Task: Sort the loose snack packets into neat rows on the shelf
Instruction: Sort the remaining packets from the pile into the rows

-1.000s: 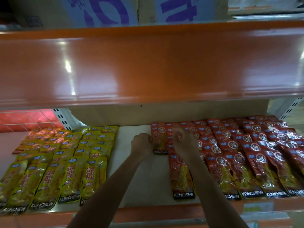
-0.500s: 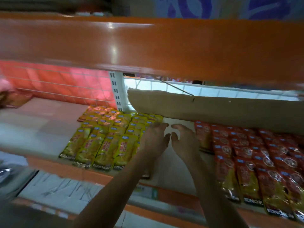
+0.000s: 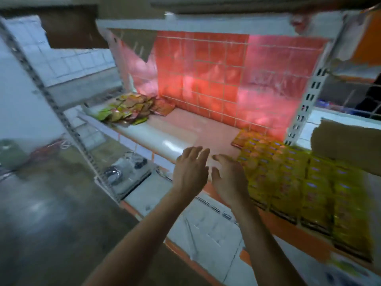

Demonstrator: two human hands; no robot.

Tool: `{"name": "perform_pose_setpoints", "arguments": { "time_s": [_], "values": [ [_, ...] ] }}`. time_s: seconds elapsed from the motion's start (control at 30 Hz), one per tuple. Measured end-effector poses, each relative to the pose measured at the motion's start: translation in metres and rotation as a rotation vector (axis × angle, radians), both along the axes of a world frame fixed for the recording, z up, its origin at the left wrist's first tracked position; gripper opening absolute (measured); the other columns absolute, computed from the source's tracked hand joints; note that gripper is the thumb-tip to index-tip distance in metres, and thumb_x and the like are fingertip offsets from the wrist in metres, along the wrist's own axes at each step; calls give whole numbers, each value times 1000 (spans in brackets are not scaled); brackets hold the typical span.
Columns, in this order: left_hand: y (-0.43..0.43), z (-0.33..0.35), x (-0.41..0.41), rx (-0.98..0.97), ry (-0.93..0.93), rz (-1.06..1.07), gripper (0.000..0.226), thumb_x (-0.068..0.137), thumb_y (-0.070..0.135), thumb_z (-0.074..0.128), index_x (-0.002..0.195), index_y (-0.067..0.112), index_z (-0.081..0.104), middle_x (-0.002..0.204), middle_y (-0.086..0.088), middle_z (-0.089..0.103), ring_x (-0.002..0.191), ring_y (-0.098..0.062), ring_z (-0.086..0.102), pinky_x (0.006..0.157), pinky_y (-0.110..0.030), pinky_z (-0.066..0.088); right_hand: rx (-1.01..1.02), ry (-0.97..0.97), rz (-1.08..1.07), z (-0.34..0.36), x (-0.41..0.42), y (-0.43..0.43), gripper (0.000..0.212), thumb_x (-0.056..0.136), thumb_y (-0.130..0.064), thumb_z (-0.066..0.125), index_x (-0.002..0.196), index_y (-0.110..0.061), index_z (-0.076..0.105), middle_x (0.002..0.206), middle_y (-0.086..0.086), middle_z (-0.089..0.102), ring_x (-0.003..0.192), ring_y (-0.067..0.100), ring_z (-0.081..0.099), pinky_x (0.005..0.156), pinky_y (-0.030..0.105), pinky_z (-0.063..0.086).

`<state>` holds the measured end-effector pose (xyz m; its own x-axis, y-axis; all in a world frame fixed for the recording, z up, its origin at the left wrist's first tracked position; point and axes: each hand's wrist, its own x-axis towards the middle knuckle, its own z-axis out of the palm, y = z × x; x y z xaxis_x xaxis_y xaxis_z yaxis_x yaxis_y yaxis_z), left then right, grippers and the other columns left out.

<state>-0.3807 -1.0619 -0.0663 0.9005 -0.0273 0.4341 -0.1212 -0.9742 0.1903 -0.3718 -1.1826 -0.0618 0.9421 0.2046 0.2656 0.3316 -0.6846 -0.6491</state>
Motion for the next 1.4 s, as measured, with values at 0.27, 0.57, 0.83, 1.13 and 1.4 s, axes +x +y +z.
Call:
{"name": "perform_pose_setpoints", "arguments": {
  "time_s": [0.27, 0.57, 0.83, 1.13, 1.4],
  "values": [
    [135, -19, 11, -48, 79, 210, 56, 71, 16, 76, 124, 10, 58, 124, -18, 60, 112, -39, 55, 83, -49, 51, -9, 52, 113, -13, 29, 131, 37, 91, -16, 58, 128, -15, 57, 137, 1, 54, 127, 20, 46, 106, 26, 31],
    [281, -23, 89, -84, 153, 420, 62, 88, 30, 58, 144, 18, 33, 146, -9, 35, 131, -31, 33, 105, -41, 35, 25, 134, 185, -21, 121, 274, 41, 90, -12, 56, 130, -13, 53, 137, 3, 52, 128, 22, 43, 103, 26, 30],
    [380, -33, 148, -154, 146, 519, 57, 84, 18, 55, 138, 9, 42, 131, -14, 50, 118, -35, 44, 97, -42, 38, 19, 131, 238, -13, 187, 364, 36, 88, -9, 58, 124, -11, 58, 125, 8, 61, 119, 25, 51, 94, 29, 37],
    [471, -31, 198, 19, 431, 412, 47, 77, 24, 54, 123, 17, 45, 118, -7, 52, 113, -30, 48, 85, -38, 42, -17, 106, 201, -2, 256, 477, 36, 90, -14, 56, 126, -11, 57, 127, 10, 59, 119, 27, 52, 97, 32, 37],
    [543, 4, 222, -177, 449, 203, 24, 83, 27, 52, 102, 24, 67, 104, -5, 68, 100, -27, 61, 78, -37, 51, -63, 195, 181, -6, 311, 564, 39, 89, -9, 51, 126, -15, 60, 128, 13, 60, 120, 30, 52, 99, 36, 41]
  ]
}}
